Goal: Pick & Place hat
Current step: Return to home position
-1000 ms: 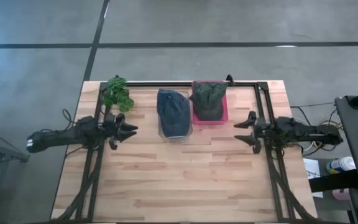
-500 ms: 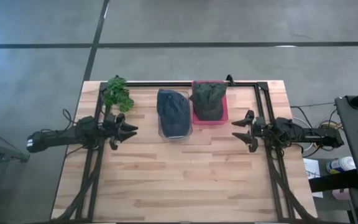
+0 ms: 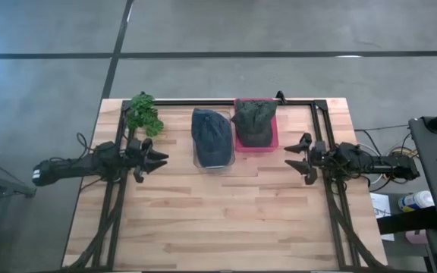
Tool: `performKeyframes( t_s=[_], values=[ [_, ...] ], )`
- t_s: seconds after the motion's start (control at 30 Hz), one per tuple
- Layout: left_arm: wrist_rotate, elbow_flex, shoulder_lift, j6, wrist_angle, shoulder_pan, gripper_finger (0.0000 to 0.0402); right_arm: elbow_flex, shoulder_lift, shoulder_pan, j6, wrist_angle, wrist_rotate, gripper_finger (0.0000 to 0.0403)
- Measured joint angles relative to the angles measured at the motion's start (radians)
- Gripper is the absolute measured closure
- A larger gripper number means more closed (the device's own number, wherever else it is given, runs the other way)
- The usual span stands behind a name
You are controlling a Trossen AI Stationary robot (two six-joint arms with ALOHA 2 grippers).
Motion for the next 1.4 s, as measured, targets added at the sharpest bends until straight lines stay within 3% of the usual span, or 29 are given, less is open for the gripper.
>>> performKeyframes(
  t_s=[0.4, 0.77, 1.4],
  values=[
    [0.000, 0.000, 0.005, 0.000, -0.001, 0.000, 0.0268, 0.000, 0.000, -0.010, 0.001, -0.029, 0.002, 0.0154],
    [0.000, -0.001, 0.005, 0.000, -0.002, 0.000, 0.0268, 0.000, 0.000, -0.114, 0.001, -0.028, 0.004, 0.0154],
    [0.000, -0.001, 0.005, 0.000, -0.002, 0.000, 0.0268, 0.000, 0.002, -0.116, 0.000, -0.028, 0.003, 0.0154]
  ],
)
